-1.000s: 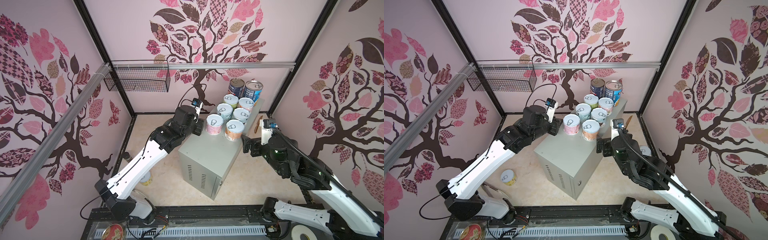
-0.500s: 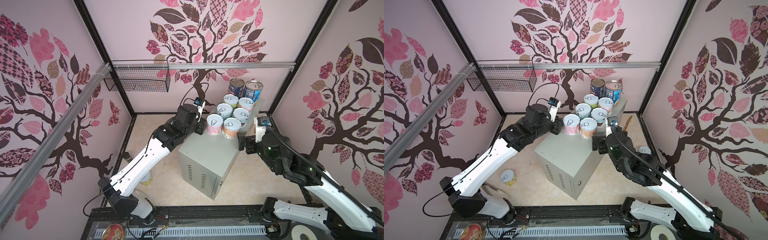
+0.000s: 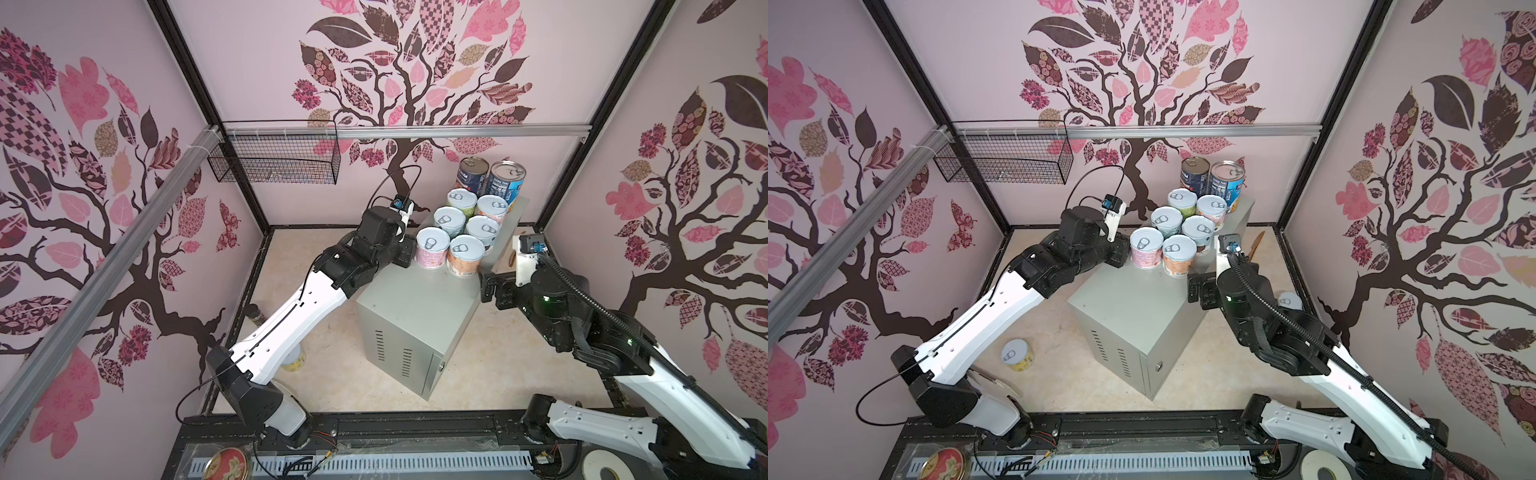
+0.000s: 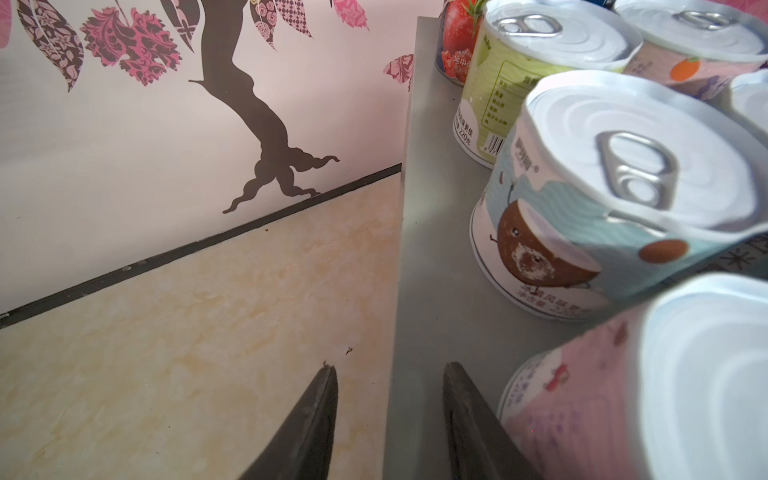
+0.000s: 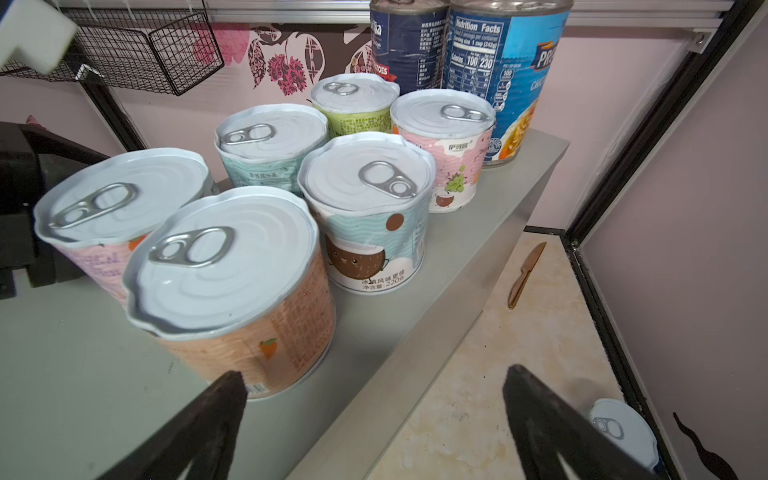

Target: Place and organize the canned foods onto the counter

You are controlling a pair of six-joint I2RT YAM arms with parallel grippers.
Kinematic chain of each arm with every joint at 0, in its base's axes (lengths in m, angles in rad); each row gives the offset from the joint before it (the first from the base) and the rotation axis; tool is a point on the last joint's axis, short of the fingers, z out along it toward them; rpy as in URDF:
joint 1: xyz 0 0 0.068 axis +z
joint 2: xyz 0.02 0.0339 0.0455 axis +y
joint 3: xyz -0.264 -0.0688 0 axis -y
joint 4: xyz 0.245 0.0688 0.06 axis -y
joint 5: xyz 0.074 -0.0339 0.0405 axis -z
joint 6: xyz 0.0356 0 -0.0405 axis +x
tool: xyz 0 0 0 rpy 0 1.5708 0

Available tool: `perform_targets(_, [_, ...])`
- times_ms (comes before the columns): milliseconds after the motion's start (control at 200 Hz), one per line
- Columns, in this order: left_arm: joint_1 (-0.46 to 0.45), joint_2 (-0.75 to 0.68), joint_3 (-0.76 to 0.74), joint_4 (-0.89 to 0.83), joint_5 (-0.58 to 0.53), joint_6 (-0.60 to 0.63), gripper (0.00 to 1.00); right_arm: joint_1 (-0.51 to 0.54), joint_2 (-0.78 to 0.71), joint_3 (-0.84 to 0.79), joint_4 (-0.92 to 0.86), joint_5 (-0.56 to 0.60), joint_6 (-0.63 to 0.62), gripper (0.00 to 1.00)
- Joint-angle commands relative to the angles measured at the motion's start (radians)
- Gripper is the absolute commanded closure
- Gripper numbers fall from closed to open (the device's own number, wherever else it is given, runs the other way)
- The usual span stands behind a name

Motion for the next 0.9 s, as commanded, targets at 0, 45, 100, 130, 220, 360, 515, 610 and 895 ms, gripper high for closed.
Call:
perform_targets(0, [-0.003,0.022,0.060,0.009,-0.004,-0.010,0.55,-0.001,-0.021,0.014,-0.029,-0.003,-0.004,0.00])
perform_targets(45, [-0.002,0.019,0.058,0.009,-0.016,-0.011,0.55,0.000,-0.020,0.014,-0.035,-0.005,-0.004,0.00])
perform_targets(100, [-0.003,0.008,0.052,0.011,-0.027,-0.013,0.55,-0.001,-0.021,0.012,-0.043,-0.004,-0.003,0.00])
perform_targets(130, [-0.003,0.000,0.049,0.012,-0.032,-0.013,0.55,-0.001,-0.023,0.012,-0.044,-0.001,-0.003,0.00])
perform_targets(220, [0.005,-0.019,0.060,0.001,-0.049,-0.008,0.54,-0.002,-0.030,0.025,-0.059,0.030,-0.007,0.00])
perform_targets(360, [0.102,-0.021,0.096,-0.018,0.050,-0.064,0.53,-0.002,-0.039,0.060,-0.086,0.097,-0.021,0.00])
perform_targets(515, [0.153,0.036,0.150,-0.005,0.145,-0.076,0.53,-0.082,-0.033,0.077,-0.081,0.096,-0.046,0.00])
perform_targets(610, [0.153,0.089,0.188,0.001,0.173,-0.078,0.53,-0.215,-0.010,0.081,-0.073,-0.020,-0.060,0.00])
perform_targets(895, [0.152,0.050,0.114,0.041,0.122,-0.092,0.53,-0.481,0.050,0.054,-0.009,-0.292,-0.041,0.00])
